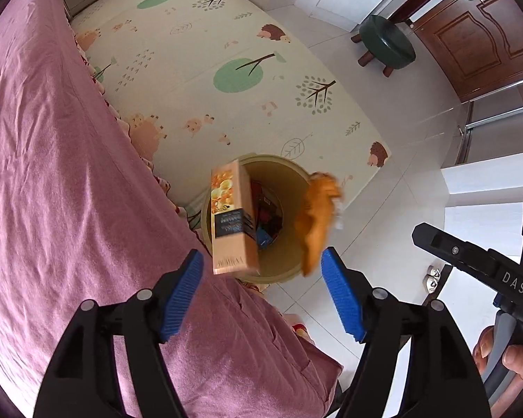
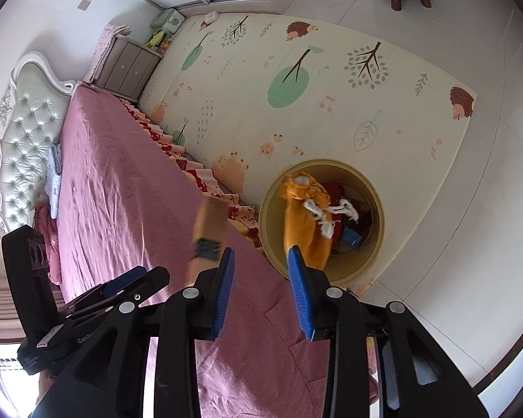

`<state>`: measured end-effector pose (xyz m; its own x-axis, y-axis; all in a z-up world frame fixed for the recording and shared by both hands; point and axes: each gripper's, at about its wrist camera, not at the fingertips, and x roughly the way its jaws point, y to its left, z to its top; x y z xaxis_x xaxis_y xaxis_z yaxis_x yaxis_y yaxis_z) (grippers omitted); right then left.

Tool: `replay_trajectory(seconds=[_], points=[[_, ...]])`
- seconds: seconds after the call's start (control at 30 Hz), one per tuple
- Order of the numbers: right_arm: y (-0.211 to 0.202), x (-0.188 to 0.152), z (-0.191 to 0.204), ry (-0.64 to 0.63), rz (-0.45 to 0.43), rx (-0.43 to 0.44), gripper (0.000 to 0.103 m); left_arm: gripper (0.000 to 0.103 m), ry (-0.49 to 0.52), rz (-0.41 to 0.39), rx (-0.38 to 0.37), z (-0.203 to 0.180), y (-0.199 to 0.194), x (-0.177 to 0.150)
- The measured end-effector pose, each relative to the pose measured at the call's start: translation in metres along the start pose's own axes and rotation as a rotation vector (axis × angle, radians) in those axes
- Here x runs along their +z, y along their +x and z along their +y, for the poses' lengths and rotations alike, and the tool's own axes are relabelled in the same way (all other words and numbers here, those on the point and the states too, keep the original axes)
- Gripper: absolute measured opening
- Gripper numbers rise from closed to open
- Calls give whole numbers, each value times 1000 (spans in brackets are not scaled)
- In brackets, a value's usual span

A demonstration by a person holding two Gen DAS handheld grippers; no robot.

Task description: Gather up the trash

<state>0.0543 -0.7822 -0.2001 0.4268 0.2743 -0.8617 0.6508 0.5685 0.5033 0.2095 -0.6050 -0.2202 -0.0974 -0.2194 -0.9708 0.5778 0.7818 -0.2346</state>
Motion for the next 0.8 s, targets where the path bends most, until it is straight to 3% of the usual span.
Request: replay_trajectory(seconds=[0.43, 0.8], points=[[-16, -17, 30, -61, -9, 18, 32, 74, -53, -35, -37, 11, -29, -22], [-23, -85, 105, -229, 35, 53, 32, 77, -190, -138, -9, 68, -93, -99]])
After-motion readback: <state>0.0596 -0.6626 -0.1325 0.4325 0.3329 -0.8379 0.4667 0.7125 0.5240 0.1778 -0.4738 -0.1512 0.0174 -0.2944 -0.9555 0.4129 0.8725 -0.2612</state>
